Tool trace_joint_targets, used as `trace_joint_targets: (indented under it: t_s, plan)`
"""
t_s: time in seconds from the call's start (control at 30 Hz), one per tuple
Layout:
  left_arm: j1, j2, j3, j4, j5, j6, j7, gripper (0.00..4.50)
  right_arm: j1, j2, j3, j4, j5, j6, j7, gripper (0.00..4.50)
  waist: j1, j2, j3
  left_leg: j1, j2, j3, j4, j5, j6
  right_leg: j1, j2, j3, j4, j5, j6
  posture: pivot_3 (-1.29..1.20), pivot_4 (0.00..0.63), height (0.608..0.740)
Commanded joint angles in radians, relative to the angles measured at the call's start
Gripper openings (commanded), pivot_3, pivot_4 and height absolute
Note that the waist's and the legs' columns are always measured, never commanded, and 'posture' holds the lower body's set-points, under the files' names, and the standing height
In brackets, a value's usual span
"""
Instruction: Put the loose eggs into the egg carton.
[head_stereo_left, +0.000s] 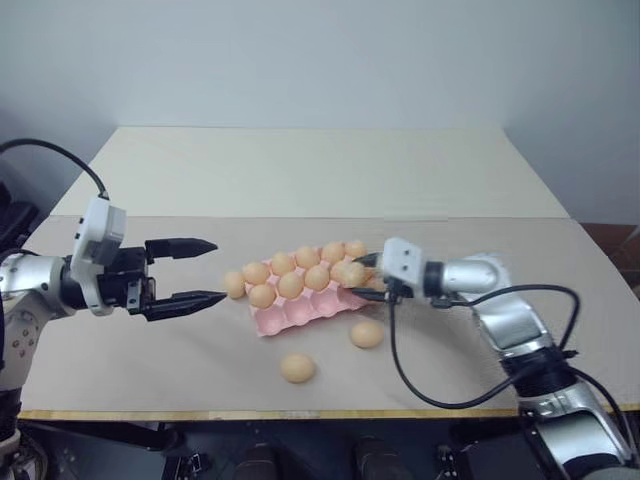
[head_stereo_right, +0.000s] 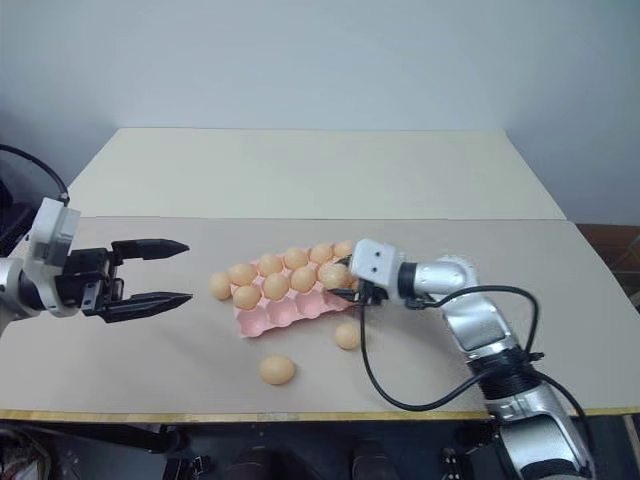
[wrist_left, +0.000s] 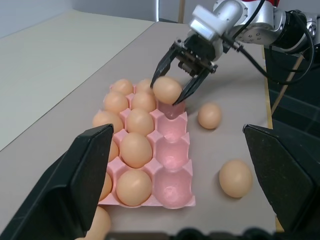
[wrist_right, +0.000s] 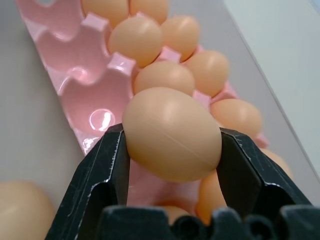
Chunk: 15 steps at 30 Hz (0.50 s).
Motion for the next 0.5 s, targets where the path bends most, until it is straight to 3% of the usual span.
trace_joint_targets:
  t_s: [0.03,0.2,0.23,0.5]
  plan:
    - [0.003,0.022,0.039,-0.026,-0.009,-0.009,-0.007,4.50,-0.020,-0.007,-0.014,-0.021,-0.017,-0.005,-0.008,2.74,0.002,0.000,0.000,0.000,0.000,0.000,0.000,0.000,0.000,0.000,0.000,0.000,0.000,0.000,0.000,0.00,0.150,0.740]
    - [0.027,0.028,0.041,-0.027,0.006,-0.020,-0.012,4.50,0.004,-0.026,-0.055,-0.090,0.041,0.019,0.028,4.33,0.000,0.000,0.000,0.000,0.000,0.000,0.000,0.000,0.000,0.000,0.000,0.000,0.000,0.000,0.000,0.00,0.150,0.740]
    - [0.031,0.027,0.041,-0.020,0.013,-0.027,-0.014,4.50,0.013,-0.042,-0.081,-0.122,0.084,0.031,0.054,4.47,0.000,0.000,0.000,0.000,0.000,0.000,0.000,0.000,0.000,0.000,0.000,0.000,0.000,0.000,0.000,0.00,0.150,0.740]
    - [0.092,0.023,0.078,0.060,0.068,-0.153,-0.092,4.50,0.137,-0.224,-0.296,-0.314,0.376,0.163,0.221,4.47,0.002,0.000,0.000,0.001,0.000,0.000,0.000,0.000,0.000,0.001,0.000,0.000,-0.001,0.000,0.000,0.00,0.150,0.740]
